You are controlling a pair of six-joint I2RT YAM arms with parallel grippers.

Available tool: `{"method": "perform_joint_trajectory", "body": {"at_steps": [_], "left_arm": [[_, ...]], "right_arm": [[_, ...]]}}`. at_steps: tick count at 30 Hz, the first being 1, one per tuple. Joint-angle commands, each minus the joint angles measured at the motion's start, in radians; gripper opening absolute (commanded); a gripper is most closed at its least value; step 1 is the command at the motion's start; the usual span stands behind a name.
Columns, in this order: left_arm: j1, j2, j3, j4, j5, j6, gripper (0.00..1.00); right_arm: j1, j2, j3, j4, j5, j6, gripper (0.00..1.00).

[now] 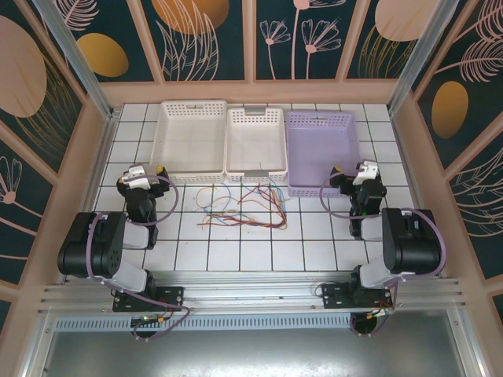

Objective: Untangle the cables

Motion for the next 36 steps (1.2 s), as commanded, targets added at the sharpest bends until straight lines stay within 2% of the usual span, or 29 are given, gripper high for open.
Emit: {"method": "perform_joint_trajectory", "body": {"at_steps": [1,5,11,13,16,18,21,27,30,32,36], "left_arm": [[0.002,-0.007,-0.004,0.033,0.012,-0.003,0.99],[0.001,-0.007,-0.004,0.033,0.012,-0.003,0.99],[0.002,-0.007,-0.004,0.033,0.013,-0.003,0.99],[0.002,-0.007,-0.004,0.031,0.013,-0.003,0.99],[0.002,-0.006,-0.004,0.033,0.012,-0.003,0.99],[0.002,-0.007,-0.004,0.034,0.013,-0.003,0.99],[0.002,-0.006,-0.004,0.033,0.013,-0.002,0.99],[0.002,-0.006,-0.004,0.033,0.012,-0.003,0.99],[0.002,-0.007,-0.004,0.033,0.013,-0.003,0.99],[0.002,-0.006,-0.004,0.033,0.013,-0.004,0.99],[0.002,-0.007,-0.004,0.034,0.013,-0.004,0.99]], "right_arm": [[0.047,-0.116,0.035,-0.109,0.046,-0.048,0.99],[0.1,-0.274,0.055,-0.257,0.071,-0.058,0.99],[0.249,-0.582,0.062,-0.453,0.084,-0.047,0.99],[0.278,-0.695,0.066,-0.516,0.026,-0.009,0.99],[0.286,-0.826,0.072,-0.559,-0.188,0.045,0.99],[0.286,-0.876,0.096,-0.587,-0.239,0.164,0.99],[0.285,-0.913,0.176,-0.762,-0.153,0.402,0.99],[0.299,-0.882,0.262,-0.873,-0.299,0.472,0.99],[0.367,-0.913,0.218,-0.831,-0.243,0.495,0.99],[0.438,-0.912,0.208,-0.835,-0.14,0.483,0.99],[0.569,-0.824,0.24,-0.867,-0.035,0.431,0.99]]}}
